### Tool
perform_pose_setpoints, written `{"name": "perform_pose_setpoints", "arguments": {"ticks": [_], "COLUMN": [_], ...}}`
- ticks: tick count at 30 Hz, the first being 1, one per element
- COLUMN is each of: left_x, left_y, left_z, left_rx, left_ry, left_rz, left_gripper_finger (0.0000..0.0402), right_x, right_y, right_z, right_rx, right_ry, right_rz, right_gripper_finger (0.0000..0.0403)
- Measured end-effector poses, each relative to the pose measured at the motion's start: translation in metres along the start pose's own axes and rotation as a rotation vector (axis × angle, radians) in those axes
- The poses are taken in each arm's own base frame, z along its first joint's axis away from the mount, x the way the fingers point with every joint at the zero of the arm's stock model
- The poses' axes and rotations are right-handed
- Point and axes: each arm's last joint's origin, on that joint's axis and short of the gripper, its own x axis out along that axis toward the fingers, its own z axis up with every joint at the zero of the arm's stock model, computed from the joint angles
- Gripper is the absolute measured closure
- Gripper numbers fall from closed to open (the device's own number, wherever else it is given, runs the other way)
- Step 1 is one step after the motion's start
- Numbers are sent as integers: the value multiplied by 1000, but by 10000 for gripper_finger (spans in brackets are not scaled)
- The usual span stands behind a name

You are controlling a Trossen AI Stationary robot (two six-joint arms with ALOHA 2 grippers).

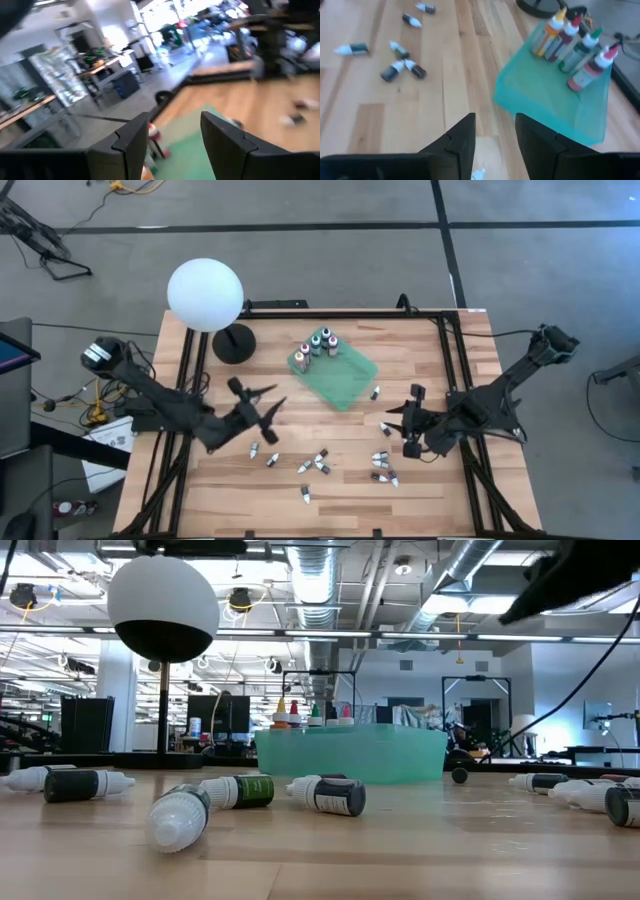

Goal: Pick & Place food coloring
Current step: Put the small orange food coloring bottle into the green bin

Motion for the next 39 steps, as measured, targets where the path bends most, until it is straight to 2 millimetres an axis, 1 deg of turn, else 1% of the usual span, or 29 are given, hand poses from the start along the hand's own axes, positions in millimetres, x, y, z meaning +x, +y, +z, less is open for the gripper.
{"name": "perform_pose_setpoints", "arguments": {"ticks": [5, 8, 14, 16, 18, 22, 26, 29, 32, 35, 39], "left_x": [-25, -36, -46, -46, -44, -34, -19, -8, 2, 8, 12], "left_y": [-13, -17, -20, -21, -22, -20, -17, -14, -11, -9, -7], "left_z": [-16, -26, -34, -35, -35, -32, -31, -34, -35, -37, -39], "left_rx": [70, 81, -55, -66, -25, 71, 120, 114, 97, 69, 41], "left_ry": [45, 84, 136, 148, 152, 141, 156, 183, 205, 226, 255], "left_rz": [-122, -172, -253, -300, -340, -357, -377, -400, -426, -455, -475], "left_gripper_finger": [228, 228, 228, 228, 228, 228, 228, 228, 228, 228, 228], "right_x": [15, 21, 26, 25, 24, 20, 17, 17, 17, 20, 27], "right_y": [-8, -13, -17, -17, -18, -18, -16, -12, -7, 0, 8], "right_z": [-19, -23, -22, -25, -28, -38, -41, -44, -52, -60, -67], "right_rx": [133, 237, 333, 370, 423, 539, 558, 545, 589, 666, 705], "right_ry": [47, 78, 134, 158, 196, 284, 286, 289, 340, 437, 534], "right_rz": [-53, -66, 2, 1, -8, -45, -73, -91, -128, -141, -152], "right_gripper_finger": [272, 272, 272, 272, 272, 272, 272, 272, 272, 272, 272]}}
